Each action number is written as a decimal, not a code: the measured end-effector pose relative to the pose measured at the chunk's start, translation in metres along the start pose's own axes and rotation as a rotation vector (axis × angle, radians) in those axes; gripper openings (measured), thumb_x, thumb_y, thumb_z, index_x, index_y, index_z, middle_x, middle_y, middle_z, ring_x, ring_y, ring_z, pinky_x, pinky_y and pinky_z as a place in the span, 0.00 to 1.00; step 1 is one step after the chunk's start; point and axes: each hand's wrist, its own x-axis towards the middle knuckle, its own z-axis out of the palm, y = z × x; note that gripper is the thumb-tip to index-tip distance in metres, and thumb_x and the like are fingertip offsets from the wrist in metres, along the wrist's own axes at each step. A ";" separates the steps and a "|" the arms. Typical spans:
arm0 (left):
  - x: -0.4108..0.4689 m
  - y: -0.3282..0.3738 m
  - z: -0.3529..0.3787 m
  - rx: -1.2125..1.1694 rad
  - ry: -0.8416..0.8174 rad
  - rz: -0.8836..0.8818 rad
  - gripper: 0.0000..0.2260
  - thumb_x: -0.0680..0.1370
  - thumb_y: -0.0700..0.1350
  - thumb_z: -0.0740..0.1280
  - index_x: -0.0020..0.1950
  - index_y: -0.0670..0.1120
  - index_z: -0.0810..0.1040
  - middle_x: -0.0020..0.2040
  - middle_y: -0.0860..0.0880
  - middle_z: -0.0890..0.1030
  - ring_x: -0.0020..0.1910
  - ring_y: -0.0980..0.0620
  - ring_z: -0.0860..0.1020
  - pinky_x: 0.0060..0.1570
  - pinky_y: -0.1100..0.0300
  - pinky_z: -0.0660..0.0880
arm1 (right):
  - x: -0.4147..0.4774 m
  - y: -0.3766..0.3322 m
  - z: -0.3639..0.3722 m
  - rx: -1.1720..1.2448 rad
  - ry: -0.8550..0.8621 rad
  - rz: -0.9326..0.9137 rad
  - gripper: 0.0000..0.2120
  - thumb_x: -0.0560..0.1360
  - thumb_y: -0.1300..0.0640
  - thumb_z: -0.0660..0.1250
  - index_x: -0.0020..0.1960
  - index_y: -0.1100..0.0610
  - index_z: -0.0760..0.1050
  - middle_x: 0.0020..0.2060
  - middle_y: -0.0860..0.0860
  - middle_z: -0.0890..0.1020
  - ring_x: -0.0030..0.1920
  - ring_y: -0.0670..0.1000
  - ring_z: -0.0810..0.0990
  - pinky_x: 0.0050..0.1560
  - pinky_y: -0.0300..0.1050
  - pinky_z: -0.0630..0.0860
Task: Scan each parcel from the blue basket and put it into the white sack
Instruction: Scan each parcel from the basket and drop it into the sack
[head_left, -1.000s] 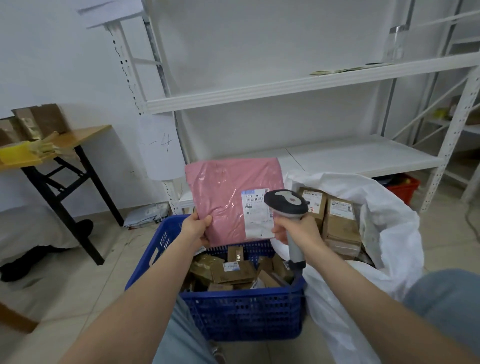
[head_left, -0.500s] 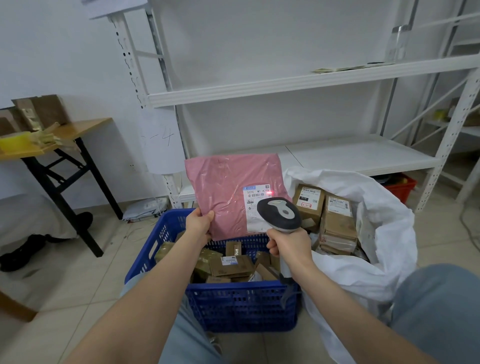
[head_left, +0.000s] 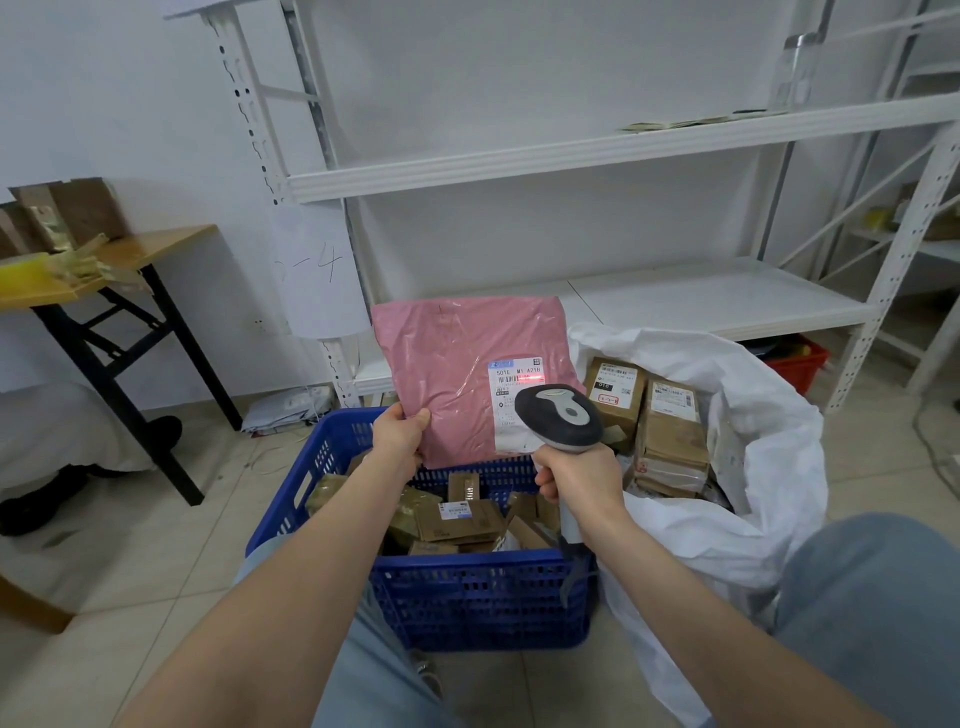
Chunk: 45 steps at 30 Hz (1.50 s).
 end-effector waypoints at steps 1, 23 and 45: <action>0.000 0.001 0.001 0.002 0.000 0.001 0.18 0.80 0.39 0.64 0.70 0.45 0.70 0.68 0.44 0.72 0.67 0.38 0.69 0.62 0.40 0.70 | 0.001 0.000 0.000 -0.005 0.003 -0.004 0.07 0.72 0.64 0.68 0.35 0.61 0.78 0.26 0.52 0.79 0.26 0.48 0.75 0.36 0.43 0.76; 0.014 0.028 0.118 0.258 -0.281 0.076 0.15 0.78 0.43 0.68 0.63 0.40 0.75 0.61 0.39 0.78 0.57 0.39 0.77 0.50 0.44 0.78 | 0.084 -0.019 -0.066 -0.063 0.239 -0.007 0.07 0.68 0.54 0.73 0.43 0.54 0.76 0.38 0.51 0.83 0.42 0.54 0.84 0.51 0.56 0.80; 0.109 -0.036 0.198 1.136 -0.224 0.051 0.39 0.74 0.55 0.70 0.76 0.40 0.55 0.70 0.38 0.67 0.67 0.38 0.69 0.61 0.46 0.72 | 0.221 0.016 -0.088 -0.471 0.080 0.242 0.09 0.68 0.59 0.69 0.46 0.62 0.78 0.42 0.56 0.82 0.45 0.54 0.81 0.53 0.51 0.79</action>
